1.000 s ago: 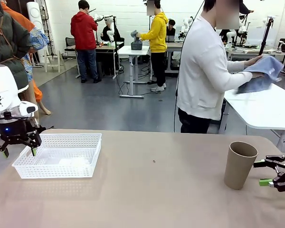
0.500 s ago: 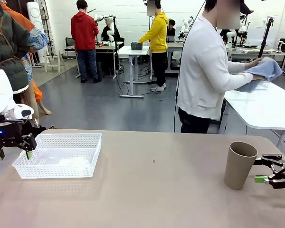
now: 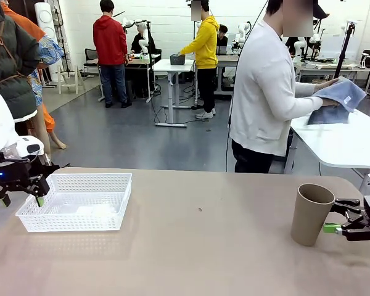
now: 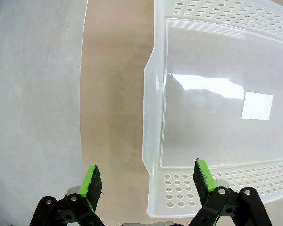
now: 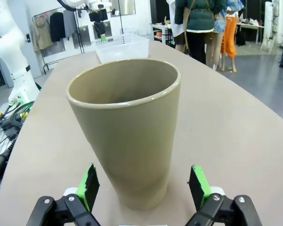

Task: Clean and organize the cups into the basket.
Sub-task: Pick up the Organizing basket and move it to the center of the table, then pick up the Reusable plastic cup from the right side of the table and place it inside the Organizing basket.

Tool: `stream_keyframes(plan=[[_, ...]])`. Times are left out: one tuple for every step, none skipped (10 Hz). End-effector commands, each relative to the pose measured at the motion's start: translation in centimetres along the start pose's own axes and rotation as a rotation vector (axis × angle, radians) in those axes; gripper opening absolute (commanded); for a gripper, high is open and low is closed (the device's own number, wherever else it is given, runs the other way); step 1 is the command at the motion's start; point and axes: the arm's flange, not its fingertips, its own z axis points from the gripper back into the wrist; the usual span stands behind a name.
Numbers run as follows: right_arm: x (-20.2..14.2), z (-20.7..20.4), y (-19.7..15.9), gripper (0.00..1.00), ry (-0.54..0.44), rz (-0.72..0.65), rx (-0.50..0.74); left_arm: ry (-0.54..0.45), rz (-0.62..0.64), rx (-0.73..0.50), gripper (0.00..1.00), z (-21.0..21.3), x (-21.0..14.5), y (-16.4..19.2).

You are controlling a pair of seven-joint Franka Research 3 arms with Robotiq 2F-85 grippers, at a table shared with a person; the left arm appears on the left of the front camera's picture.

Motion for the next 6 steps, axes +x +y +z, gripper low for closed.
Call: stream_keyframes(plan=[[-0.1,-0.9,-1.1,1.0,-0.053,-0.031,0.001,-0.019,-0.014,-0.019,1.0,-0.6,-0.5,0.1],[-0.1,-1.4,-1.1,1.0,-0.06,-0.022,0.027,-0.017,-0.003,-0.014,1.0,-0.9,-0.4,0.1],[-0.2,-2.1,-1.2,1.0,-0.058,-0.009,0.042,-0.03,0.01,0.0,1.0,-1.2,-0.4,0.0],[-0.3,-2.7,-1.2,1.0,-0.055,-0.001,0.056,-0.033,0.008,0.005,1.0,-1.5,-0.4,-0.1],[-0.5,-3.4,-1.2,1.0,-0.051,-0.001,0.075,-0.034,0.004,-0.002,1.0,-1.7,-0.4,-0.2],[-0.5,-3.9,-1.2,1.0,-0.051,0.001,0.083,-0.033,0.0,-0.007,1.0,-1.9,-0.4,-0.1]])
